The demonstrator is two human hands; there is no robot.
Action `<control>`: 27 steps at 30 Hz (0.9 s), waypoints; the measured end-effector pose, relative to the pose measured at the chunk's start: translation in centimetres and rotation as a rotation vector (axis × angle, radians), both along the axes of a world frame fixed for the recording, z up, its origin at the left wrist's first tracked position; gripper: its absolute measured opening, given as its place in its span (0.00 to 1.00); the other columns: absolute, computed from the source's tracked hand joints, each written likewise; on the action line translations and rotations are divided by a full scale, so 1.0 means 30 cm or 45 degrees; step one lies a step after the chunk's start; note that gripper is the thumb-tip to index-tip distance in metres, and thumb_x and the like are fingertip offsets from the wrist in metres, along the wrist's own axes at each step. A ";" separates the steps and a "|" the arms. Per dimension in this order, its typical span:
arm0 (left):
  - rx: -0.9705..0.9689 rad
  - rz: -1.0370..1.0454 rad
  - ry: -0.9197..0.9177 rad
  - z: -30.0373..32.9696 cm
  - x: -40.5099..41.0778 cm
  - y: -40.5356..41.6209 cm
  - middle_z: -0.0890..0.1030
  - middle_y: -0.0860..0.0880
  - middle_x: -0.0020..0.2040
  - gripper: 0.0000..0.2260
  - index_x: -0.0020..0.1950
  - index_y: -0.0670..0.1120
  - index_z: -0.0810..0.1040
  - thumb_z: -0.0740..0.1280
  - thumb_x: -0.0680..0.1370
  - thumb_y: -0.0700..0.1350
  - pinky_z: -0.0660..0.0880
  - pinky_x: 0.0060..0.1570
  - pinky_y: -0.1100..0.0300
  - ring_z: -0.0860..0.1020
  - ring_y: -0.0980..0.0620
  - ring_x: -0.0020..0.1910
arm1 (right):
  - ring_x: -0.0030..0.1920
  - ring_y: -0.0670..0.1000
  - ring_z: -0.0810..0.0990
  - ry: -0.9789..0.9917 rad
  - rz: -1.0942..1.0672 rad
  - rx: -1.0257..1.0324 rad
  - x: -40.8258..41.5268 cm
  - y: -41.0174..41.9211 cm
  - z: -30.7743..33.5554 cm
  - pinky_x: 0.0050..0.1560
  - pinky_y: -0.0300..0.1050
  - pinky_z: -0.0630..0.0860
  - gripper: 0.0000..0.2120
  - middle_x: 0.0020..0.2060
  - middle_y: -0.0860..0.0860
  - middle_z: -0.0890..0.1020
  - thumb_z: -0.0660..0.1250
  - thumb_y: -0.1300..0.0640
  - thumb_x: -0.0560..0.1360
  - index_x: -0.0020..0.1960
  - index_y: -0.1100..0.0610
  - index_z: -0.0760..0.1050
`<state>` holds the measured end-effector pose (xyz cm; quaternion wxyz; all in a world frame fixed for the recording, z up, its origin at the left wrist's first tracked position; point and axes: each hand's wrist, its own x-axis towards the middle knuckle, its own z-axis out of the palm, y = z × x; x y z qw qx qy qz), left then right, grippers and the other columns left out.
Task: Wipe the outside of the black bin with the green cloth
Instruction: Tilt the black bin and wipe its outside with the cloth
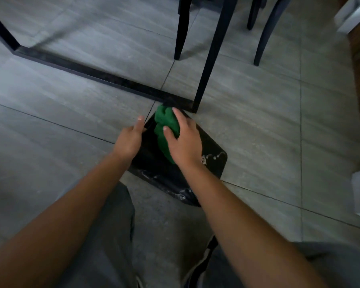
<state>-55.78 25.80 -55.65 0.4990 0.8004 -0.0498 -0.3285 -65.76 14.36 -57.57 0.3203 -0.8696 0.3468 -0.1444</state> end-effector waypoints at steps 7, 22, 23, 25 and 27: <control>-0.052 0.075 0.046 0.018 -0.008 0.020 0.85 0.42 0.51 0.29 0.51 0.45 0.84 0.52 0.83 0.65 0.79 0.57 0.50 0.84 0.46 0.51 | 0.68 0.56 0.71 -0.148 -0.143 -0.152 0.031 0.211 -0.005 0.64 0.51 0.70 0.28 0.77 0.54 0.65 0.65 0.39 0.78 0.76 0.44 0.69; 0.104 -0.122 -0.313 -0.027 -0.007 0.030 0.83 0.37 0.47 0.15 0.51 0.38 0.81 0.63 0.85 0.50 0.79 0.49 0.45 0.81 0.40 0.48 | 0.60 0.64 0.78 0.152 -0.901 0.278 -0.221 -0.188 -0.294 0.53 0.52 0.74 0.24 0.63 0.61 0.74 0.66 0.44 0.81 0.73 0.53 0.71; 0.105 -0.123 -0.311 -0.031 -0.002 0.025 0.82 0.37 0.47 0.15 0.52 0.38 0.81 0.62 0.85 0.49 0.79 0.48 0.46 0.81 0.40 0.48 | 0.59 0.63 0.79 0.068 -0.889 0.308 -0.189 -0.195 -0.253 0.52 0.48 0.72 0.25 0.63 0.60 0.74 0.68 0.46 0.80 0.73 0.53 0.71; 0.110 -0.105 -0.306 -0.044 0.011 0.024 0.81 0.38 0.47 0.16 0.52 0.37 0.79 0.61 0.85 0.49 0.76 0.43 0.51 0.80 0.42 0.45 | 0.57 0.57 0.80 -0.116 -0.719 0.296 -0.085 -0.168 -0.137 0.51 0.42 0.71 0.26 0.64 0.57 0.75 0.71 0.48 0.78 0.73 0.51 0.71; 0.097 -0.072 -0.309 -0.051 0.012 0.029 0.78 0.41 0.40 0.15 0.50 0.37 0.78 0.61 0.85 0.48 0.72 0.37 0.57 0.76 0.48 0.37 | 0.54 0.51 0.80 -0.232 -0.447 0.143 0.030 -0.095 -0.024 0.46 0.37 0.72 0.28 0.65 0.54 0.75 0.72 0.48 0.77 0.75 0.47 0.69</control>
